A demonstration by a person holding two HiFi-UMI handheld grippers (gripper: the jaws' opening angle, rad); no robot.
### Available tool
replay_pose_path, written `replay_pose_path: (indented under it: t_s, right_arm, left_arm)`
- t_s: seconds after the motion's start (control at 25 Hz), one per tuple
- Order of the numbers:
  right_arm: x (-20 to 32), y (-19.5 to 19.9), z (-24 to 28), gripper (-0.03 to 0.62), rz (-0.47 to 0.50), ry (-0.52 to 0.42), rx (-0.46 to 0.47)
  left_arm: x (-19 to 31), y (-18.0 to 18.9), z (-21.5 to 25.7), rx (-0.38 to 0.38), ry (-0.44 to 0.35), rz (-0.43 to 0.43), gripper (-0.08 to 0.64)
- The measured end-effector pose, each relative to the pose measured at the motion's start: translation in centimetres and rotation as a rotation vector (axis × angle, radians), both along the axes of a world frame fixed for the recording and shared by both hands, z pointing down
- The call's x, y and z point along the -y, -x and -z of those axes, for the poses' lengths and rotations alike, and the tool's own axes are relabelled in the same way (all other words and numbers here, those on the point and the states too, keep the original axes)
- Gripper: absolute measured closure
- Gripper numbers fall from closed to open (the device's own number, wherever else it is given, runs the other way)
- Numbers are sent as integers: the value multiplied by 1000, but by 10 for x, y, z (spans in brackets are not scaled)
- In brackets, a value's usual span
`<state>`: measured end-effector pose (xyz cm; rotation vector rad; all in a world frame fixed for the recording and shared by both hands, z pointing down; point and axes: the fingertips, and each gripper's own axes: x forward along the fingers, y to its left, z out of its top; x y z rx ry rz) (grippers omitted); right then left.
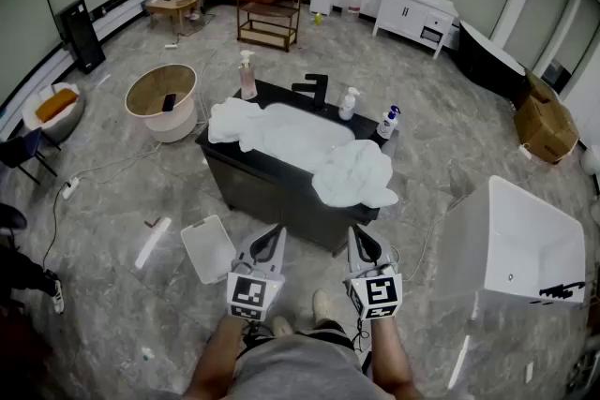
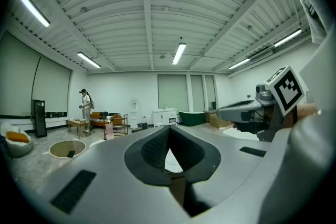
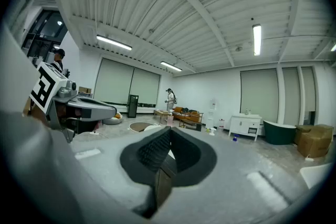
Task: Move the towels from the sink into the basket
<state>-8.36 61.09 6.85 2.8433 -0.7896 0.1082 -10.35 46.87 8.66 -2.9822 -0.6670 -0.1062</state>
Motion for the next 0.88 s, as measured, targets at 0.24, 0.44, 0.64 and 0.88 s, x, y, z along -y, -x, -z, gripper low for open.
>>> replay_pose_path:
  t_s: [0.24, 0.44, 0.64, 0.88]
  right_arm:
    - [-14, -5, -8, 592, -14, 7, 14]
    - [-33, -16, -17, 592, -57, 2, 32]
    - [-54, -49, -28, 592, -86, 7, 40]
    - [-76, -112, -42, 592, -81, 23, 53]
  left_arm:
    - [-17, -7, -4, 1, -8, -33, 551]
    - [-37, -19, -14, 25, -6, -67, 551]
    - [-59, -53, -25, 43, -3, -93, 551]
    - [-87, -120, -34, 60, 2, -109, 551]
